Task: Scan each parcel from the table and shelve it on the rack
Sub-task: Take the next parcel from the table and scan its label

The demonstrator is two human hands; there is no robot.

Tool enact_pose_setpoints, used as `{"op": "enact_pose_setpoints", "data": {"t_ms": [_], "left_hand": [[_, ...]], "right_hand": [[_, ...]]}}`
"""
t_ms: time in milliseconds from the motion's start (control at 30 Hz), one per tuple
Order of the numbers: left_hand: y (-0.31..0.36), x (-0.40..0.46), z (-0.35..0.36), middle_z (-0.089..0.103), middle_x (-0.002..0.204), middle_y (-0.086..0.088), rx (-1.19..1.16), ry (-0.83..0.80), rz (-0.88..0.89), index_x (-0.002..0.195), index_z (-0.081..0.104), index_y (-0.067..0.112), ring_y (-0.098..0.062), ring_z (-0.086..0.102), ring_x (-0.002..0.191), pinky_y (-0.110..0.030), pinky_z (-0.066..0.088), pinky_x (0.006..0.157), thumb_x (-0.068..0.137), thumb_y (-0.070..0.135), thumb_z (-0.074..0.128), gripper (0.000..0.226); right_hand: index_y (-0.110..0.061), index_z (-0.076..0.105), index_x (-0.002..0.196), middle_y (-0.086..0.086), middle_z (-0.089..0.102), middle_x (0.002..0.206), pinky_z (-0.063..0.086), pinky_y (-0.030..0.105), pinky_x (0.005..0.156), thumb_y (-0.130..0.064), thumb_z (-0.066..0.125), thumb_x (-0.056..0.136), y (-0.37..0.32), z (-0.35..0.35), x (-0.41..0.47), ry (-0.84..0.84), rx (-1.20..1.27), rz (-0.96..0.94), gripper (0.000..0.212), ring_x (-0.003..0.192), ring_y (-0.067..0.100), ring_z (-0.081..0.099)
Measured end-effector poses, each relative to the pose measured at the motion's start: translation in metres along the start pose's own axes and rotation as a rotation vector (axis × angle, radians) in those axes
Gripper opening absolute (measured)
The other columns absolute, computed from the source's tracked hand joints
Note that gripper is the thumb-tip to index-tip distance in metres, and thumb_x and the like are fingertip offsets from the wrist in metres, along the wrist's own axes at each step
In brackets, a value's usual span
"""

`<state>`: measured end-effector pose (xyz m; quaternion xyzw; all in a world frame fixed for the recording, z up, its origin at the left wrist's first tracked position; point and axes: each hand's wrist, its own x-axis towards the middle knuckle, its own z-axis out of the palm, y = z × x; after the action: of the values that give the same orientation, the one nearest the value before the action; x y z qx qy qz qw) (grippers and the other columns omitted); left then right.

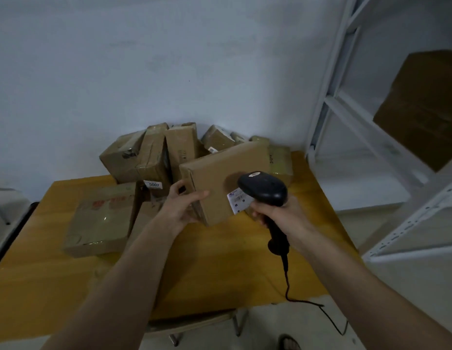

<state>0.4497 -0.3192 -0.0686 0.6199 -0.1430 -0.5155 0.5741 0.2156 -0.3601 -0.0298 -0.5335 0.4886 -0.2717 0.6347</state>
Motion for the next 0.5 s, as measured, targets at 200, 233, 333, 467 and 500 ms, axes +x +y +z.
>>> {"op": "enact_pose_setpoints", "data": {"t_ms": [200,233,333,467,500], "left_hand": [[-0.030,-0.011,0.037,0.051,0.126,0.004,0.295,-0.078,0.136,0.133,0.038,0.029,-0.018,0.052,0.116,-0.042,0.048,0.099,0.060,0.024,0.093,0.091],[-0.035,-0.017,0.045,0.050,0.127,0.005,0.358,-0.081,0.171,0.133,0.039,0.029,-0.016,0.050,0.116,-0.039,0.047,0.099,0.061,0.024,0.093,0.090],[-0.053,-0.044,0.075,0.052,0.121,0.003,0.444,-0.080,0.317,0.124,0.038,0.028,-0.010,0.054,0.105,-0.028,0.051,0.091,0.063,0.019,0.091,0.081],[-0.083,-0.085,0.117,0.050,0.111,0.009,0.510,-0.133,0.518,0.119,0.036,0.022,-0.010,0.054,0.109,-0.014,0.048,0.082,0.064,0.017,0.091,0.078],[-0.090,-0.093,0.127,0.051,0.111,0.008,0.534,-0.147,0.564,0.119,0.036,0.021,-0.010,0.054,0.109,-0.016,0.049,0.086,0.064,0.018,0.091,0.078]], "right_hand": [[-0.006,0.068,0.082,0.004,0.067,0.066,0.051,0.025,0.061,-0.010,0.072,0.082,0.016,-0.017,-0.039,0.195,0.112,0.026,0.006,0.055,0.014,0.058],[-0.006,0.068,0.081,0.003,0.066,0.065,0.051,0.026,0.062,-0.010,0.072,0.082,0.019,-0.023,-0.047,0.222,0.116,0.024,0.006,0.055,0.014,0.057],[-0.005,0.067,0.078,0.004,0.065,0.064,0.049,0.029,0.063,-0.008,0.072,0.082,0.023,-0.044,-0.070,0.288,0.137,0.002,0.007,0.056,0.016,0.056],[-0.005,0.066,0.078,0.004,0.063,0.060,0.049,0.025,0.058,-0.008,0.072,0.082,0.027,-0.081,-0.106,0.362,0.183,-0.018,0.008,0.054,0.017,0.055],[-0.005,0.067,0.076,0.006,0.063,0.060,0.049,0.027,0.059,-0.008,0.073,0.081,0.029,-0.092,-0.116,0.389,0.186,-0.030,0.008,0.054,0.017,0.055]]}}
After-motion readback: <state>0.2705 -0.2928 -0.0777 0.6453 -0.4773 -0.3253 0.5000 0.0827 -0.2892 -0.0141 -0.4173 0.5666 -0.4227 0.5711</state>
